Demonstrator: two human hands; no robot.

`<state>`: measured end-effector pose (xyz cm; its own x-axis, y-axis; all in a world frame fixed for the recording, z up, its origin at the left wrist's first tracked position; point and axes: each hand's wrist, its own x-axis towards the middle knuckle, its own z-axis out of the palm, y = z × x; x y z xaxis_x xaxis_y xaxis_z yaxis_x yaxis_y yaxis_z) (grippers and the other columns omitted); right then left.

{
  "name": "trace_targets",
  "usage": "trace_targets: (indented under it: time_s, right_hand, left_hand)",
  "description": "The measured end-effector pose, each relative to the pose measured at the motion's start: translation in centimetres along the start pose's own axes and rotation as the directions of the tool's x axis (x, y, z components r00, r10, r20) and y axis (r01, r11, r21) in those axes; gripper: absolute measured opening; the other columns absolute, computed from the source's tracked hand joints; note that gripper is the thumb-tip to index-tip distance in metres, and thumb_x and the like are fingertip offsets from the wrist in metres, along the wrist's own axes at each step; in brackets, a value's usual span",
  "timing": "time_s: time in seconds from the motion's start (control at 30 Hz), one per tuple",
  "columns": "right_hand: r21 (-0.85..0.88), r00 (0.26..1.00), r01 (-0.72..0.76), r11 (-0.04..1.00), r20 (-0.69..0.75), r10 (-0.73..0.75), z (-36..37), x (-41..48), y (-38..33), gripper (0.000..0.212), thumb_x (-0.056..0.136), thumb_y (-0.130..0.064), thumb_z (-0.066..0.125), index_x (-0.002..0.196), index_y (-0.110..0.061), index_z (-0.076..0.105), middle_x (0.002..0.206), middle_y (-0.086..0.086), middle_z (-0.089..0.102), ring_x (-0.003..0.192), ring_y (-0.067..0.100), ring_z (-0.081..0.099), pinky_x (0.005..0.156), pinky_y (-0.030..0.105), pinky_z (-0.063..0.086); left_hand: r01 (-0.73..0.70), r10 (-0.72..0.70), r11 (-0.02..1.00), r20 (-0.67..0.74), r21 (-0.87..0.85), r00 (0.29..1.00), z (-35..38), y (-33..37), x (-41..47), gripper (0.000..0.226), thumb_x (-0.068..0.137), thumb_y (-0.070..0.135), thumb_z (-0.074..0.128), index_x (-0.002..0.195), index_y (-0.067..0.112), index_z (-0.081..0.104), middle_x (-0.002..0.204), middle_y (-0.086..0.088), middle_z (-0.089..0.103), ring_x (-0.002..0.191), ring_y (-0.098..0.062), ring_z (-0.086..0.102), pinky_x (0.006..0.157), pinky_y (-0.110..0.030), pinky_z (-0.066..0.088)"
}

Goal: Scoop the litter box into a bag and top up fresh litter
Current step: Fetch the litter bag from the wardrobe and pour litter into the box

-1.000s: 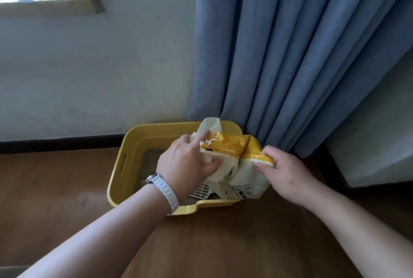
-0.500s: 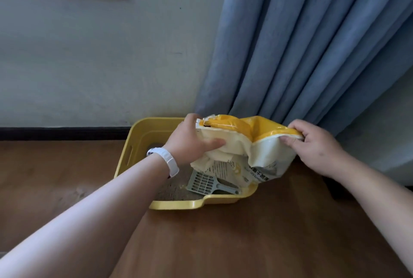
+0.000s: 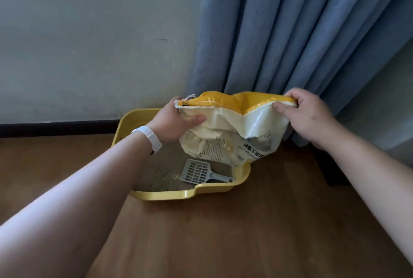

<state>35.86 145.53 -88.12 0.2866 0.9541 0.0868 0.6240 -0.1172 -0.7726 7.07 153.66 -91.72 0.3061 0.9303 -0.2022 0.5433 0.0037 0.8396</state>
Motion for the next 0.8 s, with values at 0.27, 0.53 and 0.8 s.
trace_targets:
  time_s: [0.27,0.53,0.8]
  right_hand:
    - [0.151,0.998,0.066,0.986,-0.029,-0.062,1.0,3.0,-1.5,0.023,0.093,-0.024,0.065,0.073,-0.021,0.053,0.069,-0.001,0.054,0.057,0.011,0.05,0.042,0.019,0.044]
    - [0.218,1.0,0.027,0.975,-0.018,-0.023,1.7,3.9,-1.2,0.022,0.089,-0.029,0.068,0.071,-0.027,0.055,0.076,0.001,0.058,0.073,0.022,0.059,0.066,0.054,0.059]
    - [0.306,0.999,0.021,0.952,-0.038,-0.01,2.6,4.6,-2.4,0.022,0.087,-0.028,0.068,0.073,-0.025,0.052,0.077,0.001,0.06,0.071,0.021,0.061,0.058,0.045,0.058]
  left_hand:
    - [0.17,-0.167,0.895,0.044,-0.411,0.985,-0.2,0.0,-0.8,0.036,0.081,0.033,0.077,0.112,0.021,0.066,0.099,0.003,0.076,0.088,-0.016,0.073,0.068,-0.03,0.059]
    - [0.228,-0.249,0.862,0.015,-0.453,0.968,-0.6,1.2,-1.2,0.034,0.082,0.031,0.077,0.113,0.022,0.066,0.096,0.003,0.076,0.084,-0.017,0.074,0.07,-0.04,0.061]
    - [0.227,-0.282,0.862,-0.056,-0.454,0.958,-0.4,0.9,-1.0,0.032,0.086,0.032,0.073,0.115,0.021,0.064,0.099,0.0,0.076,0.084,-0.019,0.074,0.074,-0.045,0.061]
